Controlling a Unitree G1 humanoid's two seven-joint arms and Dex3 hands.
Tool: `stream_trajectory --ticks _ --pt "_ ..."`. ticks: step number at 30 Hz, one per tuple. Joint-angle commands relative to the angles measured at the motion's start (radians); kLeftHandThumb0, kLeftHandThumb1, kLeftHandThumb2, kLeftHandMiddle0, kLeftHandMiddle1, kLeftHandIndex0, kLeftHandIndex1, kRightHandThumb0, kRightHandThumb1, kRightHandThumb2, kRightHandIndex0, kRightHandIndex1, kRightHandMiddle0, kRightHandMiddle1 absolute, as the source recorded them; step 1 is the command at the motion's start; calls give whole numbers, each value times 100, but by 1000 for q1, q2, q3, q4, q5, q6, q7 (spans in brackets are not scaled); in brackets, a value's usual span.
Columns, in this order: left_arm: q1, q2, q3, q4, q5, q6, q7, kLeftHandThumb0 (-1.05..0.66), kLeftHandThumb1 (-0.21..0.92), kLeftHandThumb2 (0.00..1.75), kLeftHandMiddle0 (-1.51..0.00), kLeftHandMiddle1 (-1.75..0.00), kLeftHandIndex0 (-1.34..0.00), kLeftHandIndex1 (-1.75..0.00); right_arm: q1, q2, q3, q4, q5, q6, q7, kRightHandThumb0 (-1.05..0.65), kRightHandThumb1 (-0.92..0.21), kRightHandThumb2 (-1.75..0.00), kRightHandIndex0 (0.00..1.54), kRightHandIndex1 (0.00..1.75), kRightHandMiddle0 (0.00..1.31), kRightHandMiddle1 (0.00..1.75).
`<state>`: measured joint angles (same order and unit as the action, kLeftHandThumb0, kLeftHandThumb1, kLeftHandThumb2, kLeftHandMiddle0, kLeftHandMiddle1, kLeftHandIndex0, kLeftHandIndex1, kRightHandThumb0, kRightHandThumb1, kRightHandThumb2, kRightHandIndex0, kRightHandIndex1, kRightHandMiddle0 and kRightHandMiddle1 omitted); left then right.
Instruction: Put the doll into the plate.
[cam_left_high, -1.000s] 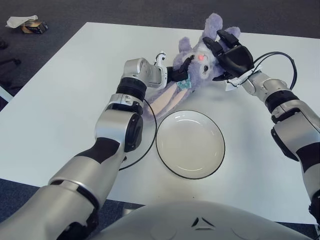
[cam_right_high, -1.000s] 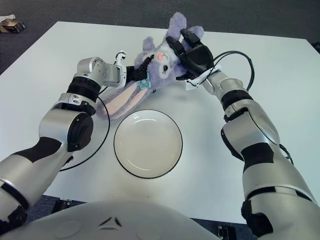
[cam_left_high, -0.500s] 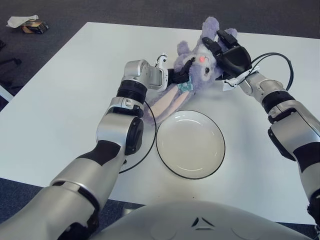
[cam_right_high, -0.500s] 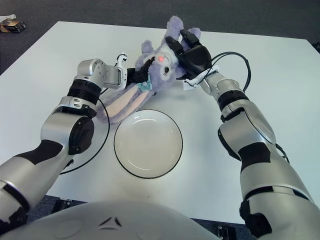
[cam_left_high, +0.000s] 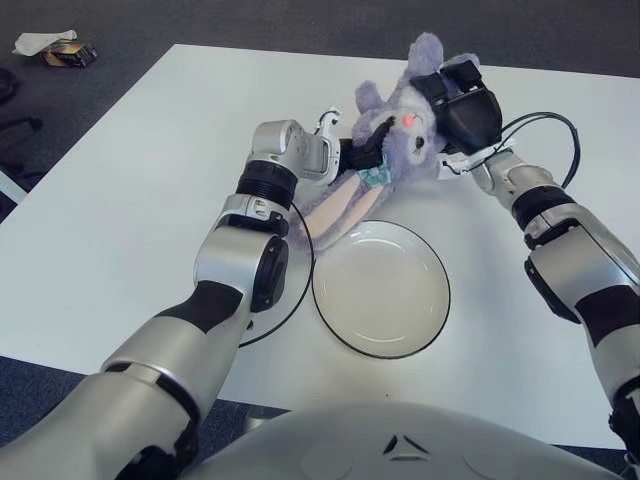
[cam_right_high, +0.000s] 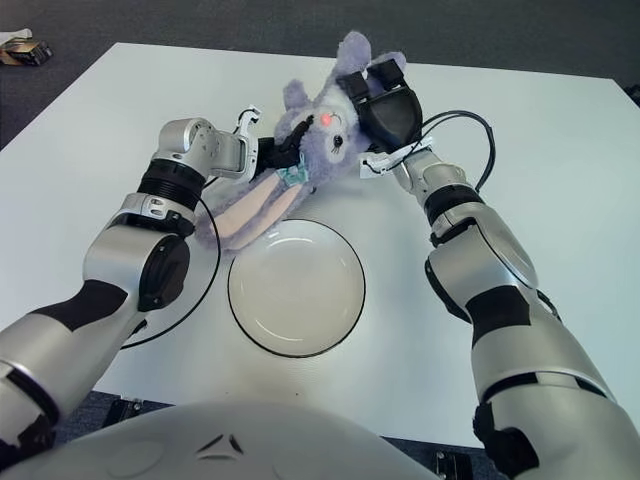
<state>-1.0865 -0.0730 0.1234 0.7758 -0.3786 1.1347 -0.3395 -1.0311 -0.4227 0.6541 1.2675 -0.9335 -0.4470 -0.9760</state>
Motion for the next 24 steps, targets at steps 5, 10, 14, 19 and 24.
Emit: stream_trajectory --ticks 5,10,14,19,24 --pt "-1 -17 -32 -5 -4 -6 -51 -48 31 133 -130 -175 -62 -175 10 25 -27 7 41 -90 -87 -1 -24 -133 72 149 51 174" --pt "4 -17 -36 -5 -4 -10 -57 -48 31 133 -130 -175 -62 -175 14 26 -31 13 44 -111 -99 0 -20 -136 78 147 51 175" --pt "4 -16 -36 0 -4 -12 -56 -48 31 132 -130 -175 -62 -175 17 25 -33 16 51 -129 -102 0 -19 -138 80 148 50 175" --pt "8 -13 -35 7 -1 -22 -56 -48 31 132 -129 -175 -61 -175 21 23 -41 19 61 -163 -108 0 -18 -142 80 154 50 175" --pt "18 -6 -36 4 3 -39 -61 -48 31 132 -129 -175 -61 -175 26 23 -50 22 75 -193 -98 0 -16 -146 79 162 49 175"
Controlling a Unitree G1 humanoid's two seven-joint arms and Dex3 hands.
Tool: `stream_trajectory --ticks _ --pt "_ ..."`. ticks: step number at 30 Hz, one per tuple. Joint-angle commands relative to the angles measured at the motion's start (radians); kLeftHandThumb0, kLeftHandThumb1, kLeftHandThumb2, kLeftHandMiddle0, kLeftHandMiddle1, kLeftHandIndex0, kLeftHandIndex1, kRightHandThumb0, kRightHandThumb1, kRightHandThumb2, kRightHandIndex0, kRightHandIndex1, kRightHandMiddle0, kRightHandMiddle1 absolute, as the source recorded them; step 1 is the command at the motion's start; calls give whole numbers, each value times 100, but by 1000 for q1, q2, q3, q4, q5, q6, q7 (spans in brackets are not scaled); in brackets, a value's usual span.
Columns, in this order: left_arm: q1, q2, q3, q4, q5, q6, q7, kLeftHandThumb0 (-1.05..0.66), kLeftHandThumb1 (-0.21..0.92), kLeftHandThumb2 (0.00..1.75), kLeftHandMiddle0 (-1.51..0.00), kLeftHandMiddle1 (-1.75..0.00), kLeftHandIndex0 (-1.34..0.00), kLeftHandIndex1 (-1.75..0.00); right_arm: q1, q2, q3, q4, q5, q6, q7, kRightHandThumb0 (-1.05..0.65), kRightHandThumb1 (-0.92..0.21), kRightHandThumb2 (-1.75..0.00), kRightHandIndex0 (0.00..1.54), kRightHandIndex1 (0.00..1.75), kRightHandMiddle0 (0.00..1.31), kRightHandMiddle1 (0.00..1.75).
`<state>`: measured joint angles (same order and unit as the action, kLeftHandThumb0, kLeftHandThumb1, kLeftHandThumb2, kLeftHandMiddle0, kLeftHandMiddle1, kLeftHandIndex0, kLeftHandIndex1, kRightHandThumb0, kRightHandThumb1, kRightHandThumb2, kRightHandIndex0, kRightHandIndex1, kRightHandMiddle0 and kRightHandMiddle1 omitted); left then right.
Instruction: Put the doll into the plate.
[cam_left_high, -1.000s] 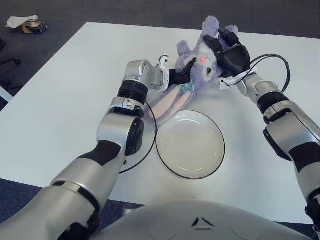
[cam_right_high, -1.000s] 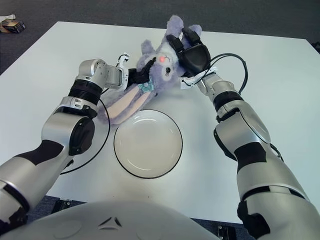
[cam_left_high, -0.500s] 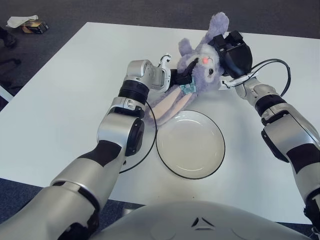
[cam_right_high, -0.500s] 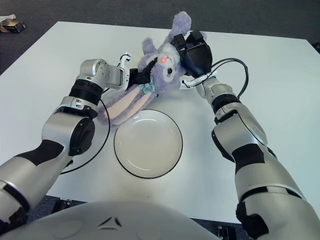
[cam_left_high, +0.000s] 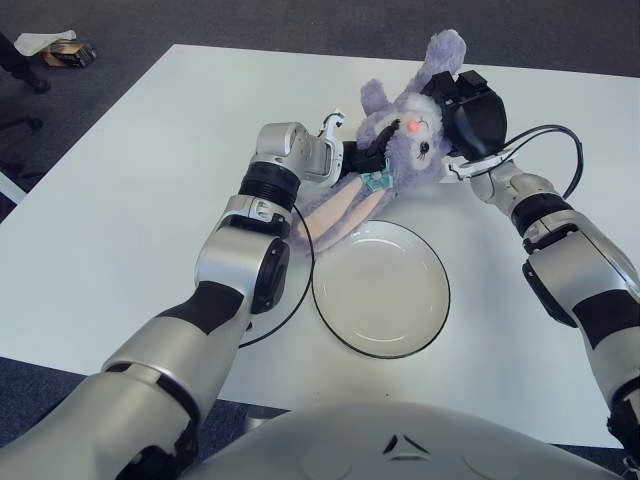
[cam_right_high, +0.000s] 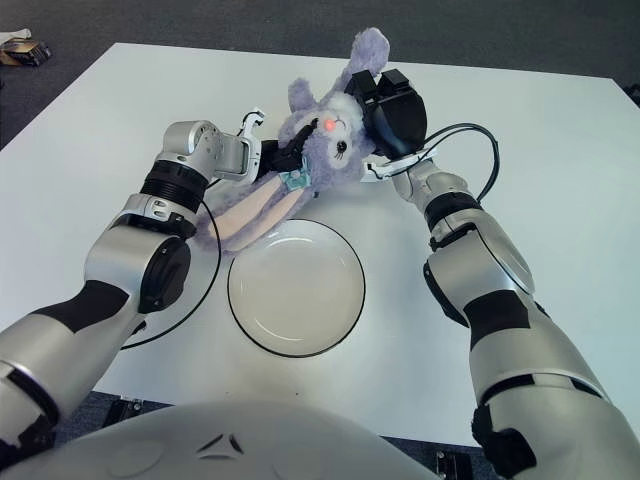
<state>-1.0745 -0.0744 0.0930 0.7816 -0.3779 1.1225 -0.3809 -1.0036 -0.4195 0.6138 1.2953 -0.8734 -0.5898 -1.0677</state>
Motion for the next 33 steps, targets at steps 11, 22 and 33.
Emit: stream_trajectory --ticks 11,22,33 --pt "69 69 -24 -22 33 -232 -115 -48 32 132 -129 -175 -61 -175 12 0 -35 -15 46 -70 66 -44 -35 -128 129 174 58 175" --pt "309 179 -79 -433 100 -460 -148 -42 57 99 -79 -175 -42 -175 27 -33 -69 -29 78 -41 198 -47 -35 -129 134 175 59 175" --pt "425 230 -236 -509 455 -988 98 -73 92 79 -7 -132 -1 -102 32 -46 -88 -34 78 4 257 -48 -33 -131 136 175 61 175"
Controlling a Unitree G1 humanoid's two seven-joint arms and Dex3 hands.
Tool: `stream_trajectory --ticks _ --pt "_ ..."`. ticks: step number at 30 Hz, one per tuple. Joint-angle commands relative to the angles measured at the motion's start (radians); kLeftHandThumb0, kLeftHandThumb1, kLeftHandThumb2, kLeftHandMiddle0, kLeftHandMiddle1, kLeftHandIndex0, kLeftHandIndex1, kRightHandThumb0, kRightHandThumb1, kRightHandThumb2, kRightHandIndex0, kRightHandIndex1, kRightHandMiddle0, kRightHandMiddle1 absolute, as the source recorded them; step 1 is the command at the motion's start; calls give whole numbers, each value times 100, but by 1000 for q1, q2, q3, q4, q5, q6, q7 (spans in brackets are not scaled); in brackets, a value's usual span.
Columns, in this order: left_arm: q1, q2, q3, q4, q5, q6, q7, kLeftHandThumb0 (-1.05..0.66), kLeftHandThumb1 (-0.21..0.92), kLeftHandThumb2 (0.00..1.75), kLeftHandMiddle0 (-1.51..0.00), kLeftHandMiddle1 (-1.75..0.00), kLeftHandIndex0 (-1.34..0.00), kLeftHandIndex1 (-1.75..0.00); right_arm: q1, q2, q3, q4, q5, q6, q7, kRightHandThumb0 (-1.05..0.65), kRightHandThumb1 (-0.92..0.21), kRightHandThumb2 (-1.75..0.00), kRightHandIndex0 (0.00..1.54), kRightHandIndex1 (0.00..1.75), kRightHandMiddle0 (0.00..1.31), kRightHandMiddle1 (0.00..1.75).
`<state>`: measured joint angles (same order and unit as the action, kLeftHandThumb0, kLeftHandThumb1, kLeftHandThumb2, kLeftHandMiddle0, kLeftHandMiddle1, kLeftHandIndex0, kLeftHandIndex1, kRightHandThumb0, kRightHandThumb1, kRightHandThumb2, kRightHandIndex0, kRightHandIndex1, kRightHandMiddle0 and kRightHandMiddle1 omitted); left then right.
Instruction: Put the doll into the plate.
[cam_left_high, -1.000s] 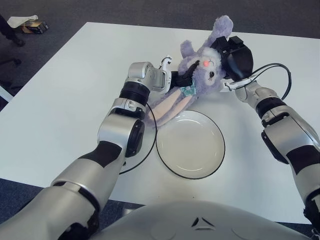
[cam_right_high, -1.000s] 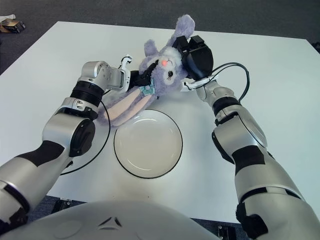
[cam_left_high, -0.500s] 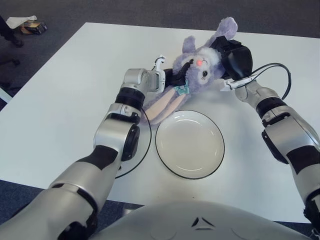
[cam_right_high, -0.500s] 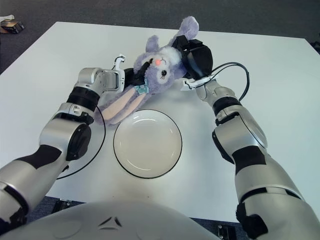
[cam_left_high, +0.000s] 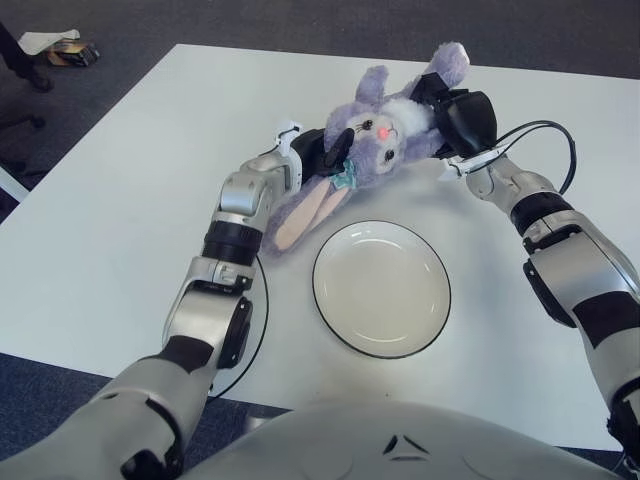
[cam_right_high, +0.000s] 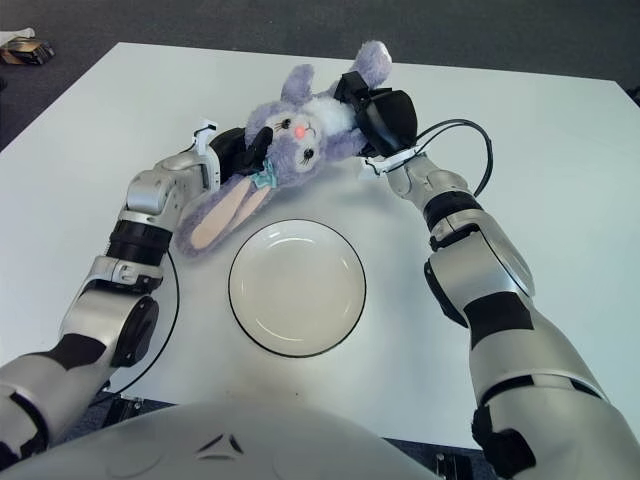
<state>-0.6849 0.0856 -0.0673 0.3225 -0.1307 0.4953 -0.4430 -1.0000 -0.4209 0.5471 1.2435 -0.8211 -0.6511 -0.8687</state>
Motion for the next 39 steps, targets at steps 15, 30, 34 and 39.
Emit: stream_trajectory --ticks 15,30,34,39 --pt "36 122 -166 33 598 -664 650 -91 92 80 0 -81 0 -61 18 -41 -47 12 47 171 170 -49 -31 -133 138 175 62 175" --pt "31 113 -147 84 650 -770 777 -98 92 88 0 -53 0 -47 14 -41 -56 -18 56 265 239 -49 -30 -134 138 175 63 175" --pt "31 114 -132 89 639 -790 787 -99 92 89 0 -53 0 -46 14 -44 -60 -23 63 279 258 -49 -29 -135 137 175 63 175" --pt "30 118 -115 96 639 -808 808 -99 92 89 0 -55 0 -53 16 -51 -61 -34 66 289 272 -49 -29 -136 137 175 64 175"
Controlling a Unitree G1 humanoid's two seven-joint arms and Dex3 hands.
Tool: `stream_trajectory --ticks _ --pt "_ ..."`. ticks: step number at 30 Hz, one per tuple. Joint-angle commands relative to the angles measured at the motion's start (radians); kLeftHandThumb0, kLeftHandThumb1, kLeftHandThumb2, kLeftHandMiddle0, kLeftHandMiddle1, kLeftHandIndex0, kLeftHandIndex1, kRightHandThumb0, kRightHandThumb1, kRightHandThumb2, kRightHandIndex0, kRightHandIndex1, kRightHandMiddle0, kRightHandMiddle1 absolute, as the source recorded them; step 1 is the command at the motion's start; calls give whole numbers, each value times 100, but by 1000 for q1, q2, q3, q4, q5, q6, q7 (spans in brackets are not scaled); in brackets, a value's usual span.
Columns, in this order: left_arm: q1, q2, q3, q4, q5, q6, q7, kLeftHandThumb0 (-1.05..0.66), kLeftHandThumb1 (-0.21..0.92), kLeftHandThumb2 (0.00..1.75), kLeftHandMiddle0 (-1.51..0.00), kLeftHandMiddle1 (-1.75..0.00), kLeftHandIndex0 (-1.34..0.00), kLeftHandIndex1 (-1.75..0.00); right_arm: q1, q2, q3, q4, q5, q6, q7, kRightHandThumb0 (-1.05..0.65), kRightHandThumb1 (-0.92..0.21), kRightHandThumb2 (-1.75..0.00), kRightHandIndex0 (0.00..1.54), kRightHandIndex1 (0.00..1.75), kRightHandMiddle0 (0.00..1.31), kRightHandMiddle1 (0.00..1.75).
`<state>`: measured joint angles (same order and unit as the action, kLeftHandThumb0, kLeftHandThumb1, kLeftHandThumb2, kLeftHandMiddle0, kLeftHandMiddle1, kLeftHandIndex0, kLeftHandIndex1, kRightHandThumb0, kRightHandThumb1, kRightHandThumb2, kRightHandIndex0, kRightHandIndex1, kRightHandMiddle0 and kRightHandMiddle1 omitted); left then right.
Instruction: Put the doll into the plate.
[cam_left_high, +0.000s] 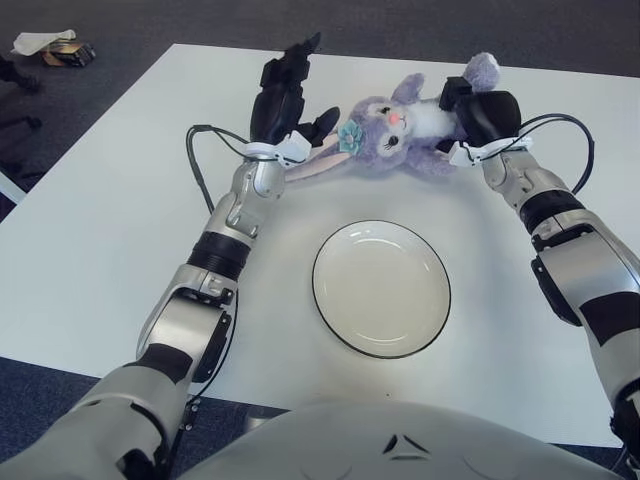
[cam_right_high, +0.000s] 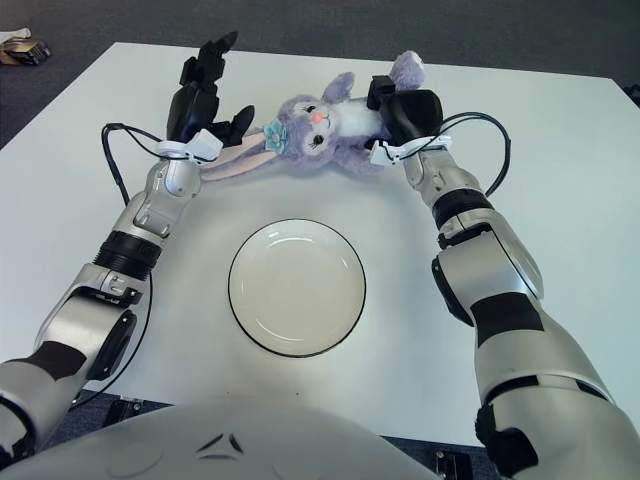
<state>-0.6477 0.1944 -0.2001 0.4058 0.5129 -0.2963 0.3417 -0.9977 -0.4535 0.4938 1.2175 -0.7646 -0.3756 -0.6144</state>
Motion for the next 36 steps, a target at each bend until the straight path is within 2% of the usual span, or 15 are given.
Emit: stream_trajectory --ticks 1,14,17,20,23,25,27,31,36 --pt "-8 8 18 14 -3 -19 26 -99 92 89 0 -55 0 -54 15 -20 -8 -9 10 15 19 -49 -28 -136 137 175 64 175" --pt "-18 38 -22 53 126 -93 172 -101 92 91 0 -58 0 -58 17 -33 -14 -27 14 29 46 -50 -26 -139 138 175 66 175" --pt "-6 43 -58 25 211 -74 219 -101 92 90 0 -62 0 -64 11 -34 -15 -27 12 44 63 -50 -25 -140 138 175 67 175" --pt "-4 45 -81 7 271 -51 257 -97 92 79 0 -68 0 -70 7 -34 -18 -30 12 53 74 -51 -24 -141 139 175 68 175" --pt "0 44 -108 -21 347 8 279 -94 92 67 0 -70 0 -76 5 -35 -26 -43 18 64 89 -51 -23 -142 139 175 68 175" --pt "-2 19 -141 -54 428 107 274 -94 91 59 0 -71 0 -83 6 -34 -36 -66 26 77 106 -52 -21 -145 139 175 70 175" --pt "-1 9 -156 -70 458 151 272 -93 91 56 0 -72 0 -87 8 -34 -41 -79 28 84 114 -52 -20 -146 138 175 71 175" --pt "-10 -17 -213 -95 580 308 227 -93 88 51 0 -77 0 -95 11 -30 -60 -140 36 124 147 -53 -18 -149 137 175 73 175" --pt "-1 -16 -272 -102 664 404 167 -93 86 49 0 -84 0 -100 33 -33 -83 -260 51 197 228 -54 -16 -151 137 175 74 175"
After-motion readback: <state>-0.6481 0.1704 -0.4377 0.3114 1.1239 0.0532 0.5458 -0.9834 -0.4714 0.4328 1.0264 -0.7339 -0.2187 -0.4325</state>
